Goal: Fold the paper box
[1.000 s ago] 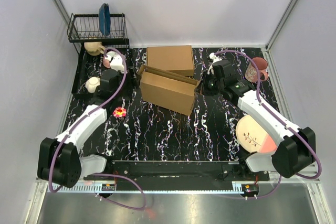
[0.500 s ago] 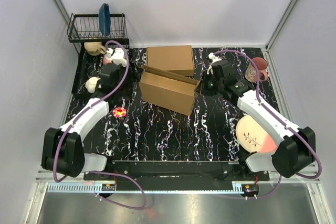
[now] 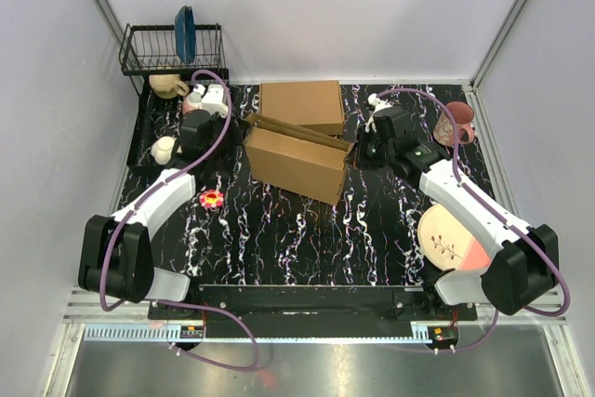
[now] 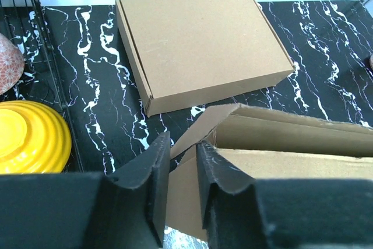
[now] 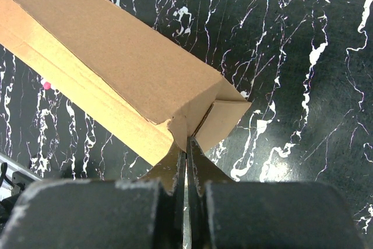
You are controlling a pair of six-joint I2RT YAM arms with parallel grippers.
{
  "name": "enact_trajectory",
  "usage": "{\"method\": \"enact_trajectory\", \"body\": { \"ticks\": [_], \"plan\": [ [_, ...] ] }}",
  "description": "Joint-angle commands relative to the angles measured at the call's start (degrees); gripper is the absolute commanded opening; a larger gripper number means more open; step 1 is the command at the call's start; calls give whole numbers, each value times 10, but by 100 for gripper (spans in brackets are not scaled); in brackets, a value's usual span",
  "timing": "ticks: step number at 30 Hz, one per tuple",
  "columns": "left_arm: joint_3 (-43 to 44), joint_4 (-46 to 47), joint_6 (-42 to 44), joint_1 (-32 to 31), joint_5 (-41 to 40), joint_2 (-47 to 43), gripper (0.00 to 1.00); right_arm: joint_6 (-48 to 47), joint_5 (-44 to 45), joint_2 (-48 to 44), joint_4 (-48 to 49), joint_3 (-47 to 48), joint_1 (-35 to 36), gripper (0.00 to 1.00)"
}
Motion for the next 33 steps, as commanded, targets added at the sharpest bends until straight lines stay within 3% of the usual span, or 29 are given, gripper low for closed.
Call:
{"method": "enact_trajectory", "body": {
  "ticks": [1, 9, 33],
  "plan": [
    [27, 22, -4, 6, 23, -7, 20, -27, 46, 29, -107, -18, 2, 0],
    [20, 5, -34, 6, 52, -32, 8, -31, 52, 34, -107, -18, 8, 0],
    [146, -141, -49, 6, 77, -39, 0, -46, 130, 47, -120, -12, 32, 0]
  ]
}}
